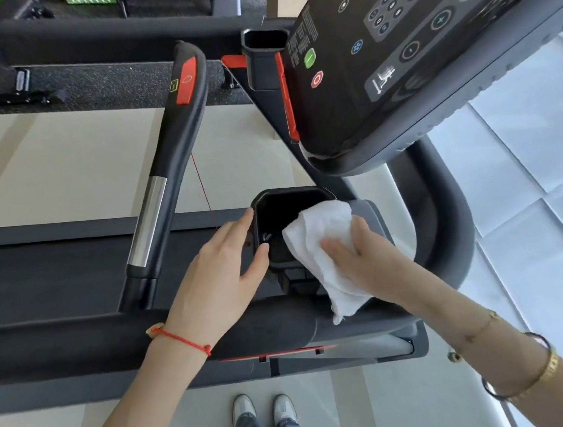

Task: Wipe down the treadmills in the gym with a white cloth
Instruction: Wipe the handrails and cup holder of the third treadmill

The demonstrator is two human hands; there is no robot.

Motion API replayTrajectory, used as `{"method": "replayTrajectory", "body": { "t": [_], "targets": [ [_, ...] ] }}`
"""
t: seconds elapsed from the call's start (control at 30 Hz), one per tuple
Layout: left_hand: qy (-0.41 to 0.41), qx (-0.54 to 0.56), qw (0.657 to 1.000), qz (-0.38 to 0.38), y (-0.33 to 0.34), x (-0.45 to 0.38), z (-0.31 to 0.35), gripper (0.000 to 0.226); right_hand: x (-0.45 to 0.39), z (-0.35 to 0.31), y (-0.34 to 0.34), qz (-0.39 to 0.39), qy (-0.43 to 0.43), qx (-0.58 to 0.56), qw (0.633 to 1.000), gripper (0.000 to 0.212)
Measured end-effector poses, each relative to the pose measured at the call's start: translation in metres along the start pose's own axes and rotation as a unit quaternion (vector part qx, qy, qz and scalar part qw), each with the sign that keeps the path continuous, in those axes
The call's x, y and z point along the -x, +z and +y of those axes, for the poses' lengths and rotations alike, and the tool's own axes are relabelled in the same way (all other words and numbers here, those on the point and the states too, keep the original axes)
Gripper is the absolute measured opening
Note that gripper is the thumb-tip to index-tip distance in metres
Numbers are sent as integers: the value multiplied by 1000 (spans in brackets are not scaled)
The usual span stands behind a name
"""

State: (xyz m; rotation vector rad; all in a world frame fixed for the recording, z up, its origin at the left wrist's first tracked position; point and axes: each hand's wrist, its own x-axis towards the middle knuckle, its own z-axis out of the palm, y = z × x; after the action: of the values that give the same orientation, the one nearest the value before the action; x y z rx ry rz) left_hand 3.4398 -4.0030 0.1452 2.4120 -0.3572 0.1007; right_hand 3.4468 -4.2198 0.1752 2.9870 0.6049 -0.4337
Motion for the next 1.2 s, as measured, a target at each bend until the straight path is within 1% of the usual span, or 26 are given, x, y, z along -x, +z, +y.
{"method": "replayTrajectory", "body": {
  "t": [0.03, 0.07, 0.1, 0.13, 0.17, 0.2, 0.23, 0.3, 0.33, 0.4, 0.47, 0.53, 0.57, 0.63, 0.7, 0.77, 0.83, 0.9, 1.0, 1.07, 1.13, 1.2],
  "targets": [
    [1, -2, 1000, 0, 0, 0, 0, 59, -3, 0, -2, 25, -15, 71, 997, 57],
    [3, -3, 1000, 1, 0, 0, 0, 59, -10, 5, 0, 77, -48, 94, 991, 52],
    [6, -4, 1000, 4, 0, 0, 0, 58, -18, -2, -4, 108, -4, 1, 994, 37],
    [8, -5, 1000, 5, 0, 0, 0, 58, -22, -3, -10, 149, 45, -136, 978, 19],
    [8, -5, 1000, 5, -1, 0, 0, 58, -30, -2, -17, 168, 120, -272, 940, 19],
    [7, -5, 1000, 4, -1, 0, 0, 58, -36, 2, -13, 176, 148, -334, 914, 30],
    [5, -4, 1000, 2, -1, 0, 0, 58, -37, 3, -7, 118, 164, -388, 899, 36],
    [6, -3, 1000, -2, -1, 1, 1, 58, -26, -3, -3, 101, 137, -388, 906, 46],
    [6, -4, 1000, -2, -1, 0, 0, 58, -16, -2, 0, 109, 119, -398, 903, 50],
    [7, -4, 1000, -2, -2, 1, -1, 57, 6, 0, 7, 100, 96, -412, 901, 53],
    [6, 1, 1000, 0, -2, 1, -2, 55, 26, 5, 12, 109, 73, -401, 906, 51],
    [3, 16, 1000, -2, -2, 0, -2, 52, 45, 5, 5, 120, 2, -412, 903, 52],
    [3, 22, 1000, -2, -2, 0, -2, 51, 51, 5, 3, 111, -39, -399, 909, 55],
    [2, 29, 1000, -4, -2, 0, -2, 50, 52, 3, 0, 87, -96, -324, 937, 58],
    [0, 30, 1000, -5, -2, -1, -3, 49, 38, -5, -3, 85, -120, -202, 968, 55],
    [-5, 33, 999, -2, -2, -1, -4, 49, 15, -20, -7, 72, -128, -96, 985, 45],
    [-9, 35, 999, -1, -1, -1, -4, 47, -3, -35, -10, 47, -112, -48, 991, 34],
    [-13, 38, 999, 1, -1, -1, -5, 46, -6, -41, -10, 45, -104, -42, 993, 32],
    [-12, 34, 999, -8, -1, -1, -5, 51, 11, -27, -6, 97, -106, -56, 988, 31],
    [-9, 34, 999, -12, -2, 0, -5, 54, 25, -11, -7, 109, -122, -59, 985, 29],
    [-6, 32, 999, -10, -2, 0, -6, 54, 34, 4, -9, 118, -146, -65, 980, 35],
    [-4, 28, 1000, -13, -1, -1, -5, 54, 32, 9, -12, 104, -154, -63, 981, 41]
  ]
}}
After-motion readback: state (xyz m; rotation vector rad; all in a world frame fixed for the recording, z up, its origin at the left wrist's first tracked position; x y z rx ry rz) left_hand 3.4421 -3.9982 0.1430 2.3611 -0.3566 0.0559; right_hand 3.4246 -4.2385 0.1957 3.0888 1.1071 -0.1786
